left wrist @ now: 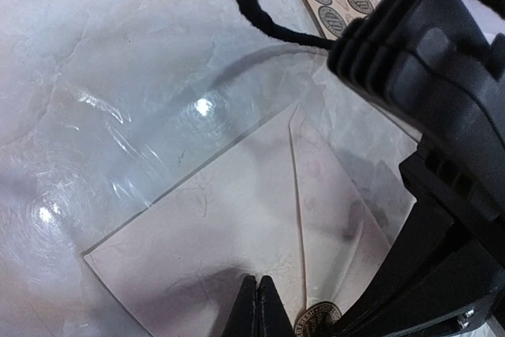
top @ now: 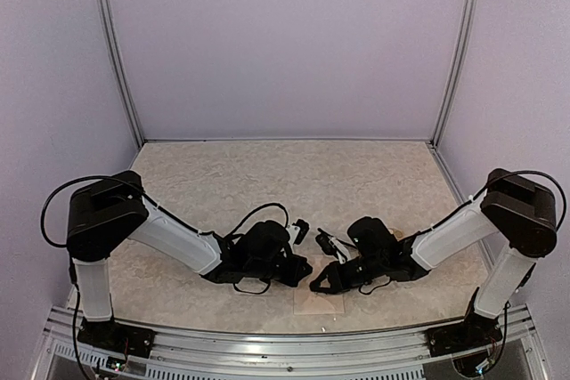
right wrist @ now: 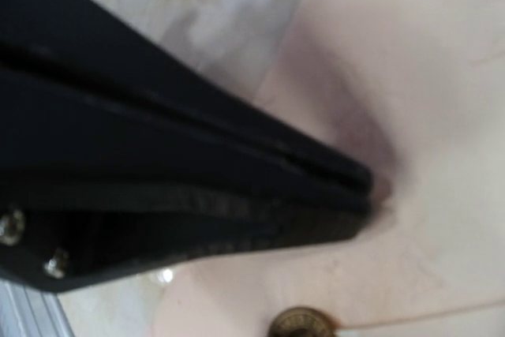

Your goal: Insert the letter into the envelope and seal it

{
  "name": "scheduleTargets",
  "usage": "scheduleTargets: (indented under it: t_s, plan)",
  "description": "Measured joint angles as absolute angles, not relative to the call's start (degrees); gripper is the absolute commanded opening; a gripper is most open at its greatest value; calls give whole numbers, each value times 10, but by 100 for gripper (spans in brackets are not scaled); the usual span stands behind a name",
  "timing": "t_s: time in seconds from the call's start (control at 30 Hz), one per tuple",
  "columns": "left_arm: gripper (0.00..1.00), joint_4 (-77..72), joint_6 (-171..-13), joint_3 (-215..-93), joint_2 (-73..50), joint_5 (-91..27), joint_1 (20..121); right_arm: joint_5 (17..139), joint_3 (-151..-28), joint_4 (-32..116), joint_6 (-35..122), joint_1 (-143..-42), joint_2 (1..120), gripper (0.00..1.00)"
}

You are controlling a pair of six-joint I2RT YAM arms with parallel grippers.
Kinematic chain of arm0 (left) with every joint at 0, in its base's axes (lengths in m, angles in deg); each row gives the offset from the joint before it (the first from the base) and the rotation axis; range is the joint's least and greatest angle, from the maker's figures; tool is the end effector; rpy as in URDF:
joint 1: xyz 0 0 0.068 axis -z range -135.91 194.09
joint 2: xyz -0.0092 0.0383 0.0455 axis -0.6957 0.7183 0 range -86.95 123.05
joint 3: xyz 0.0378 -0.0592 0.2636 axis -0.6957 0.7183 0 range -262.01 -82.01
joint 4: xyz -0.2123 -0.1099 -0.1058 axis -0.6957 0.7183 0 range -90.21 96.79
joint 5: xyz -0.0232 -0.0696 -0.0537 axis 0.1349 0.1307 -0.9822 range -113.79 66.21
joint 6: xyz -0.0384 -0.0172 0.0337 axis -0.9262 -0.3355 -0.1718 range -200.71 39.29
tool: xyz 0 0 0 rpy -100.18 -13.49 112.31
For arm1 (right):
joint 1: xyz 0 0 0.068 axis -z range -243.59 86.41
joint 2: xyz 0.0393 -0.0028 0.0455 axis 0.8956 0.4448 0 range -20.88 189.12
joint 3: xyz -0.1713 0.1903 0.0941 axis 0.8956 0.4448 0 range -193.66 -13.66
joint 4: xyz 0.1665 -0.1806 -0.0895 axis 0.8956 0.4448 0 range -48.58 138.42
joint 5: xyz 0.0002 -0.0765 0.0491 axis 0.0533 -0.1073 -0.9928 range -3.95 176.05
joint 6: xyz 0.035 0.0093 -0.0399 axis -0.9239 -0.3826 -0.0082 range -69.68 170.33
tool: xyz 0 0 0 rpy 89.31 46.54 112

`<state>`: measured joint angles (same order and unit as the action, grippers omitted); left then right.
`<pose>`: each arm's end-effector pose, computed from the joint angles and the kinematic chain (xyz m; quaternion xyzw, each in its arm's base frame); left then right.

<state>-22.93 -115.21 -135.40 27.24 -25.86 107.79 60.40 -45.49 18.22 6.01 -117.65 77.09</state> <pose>0.1700 -0.3469 0.1021 0.2343 0.8679 -0.3414 0.2743 0.1566 0.2425 0.1029 -0.1643 0.8832 0.4277 0.1003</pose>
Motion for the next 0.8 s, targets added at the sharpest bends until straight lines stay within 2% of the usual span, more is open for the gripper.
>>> scheduleTargets:
  t_s: [0.8]
  plan:
    - [0, -232, -1150, -1345, 266, -241, 1078, 586, -397, 192, 13, -1180, 674, 3]
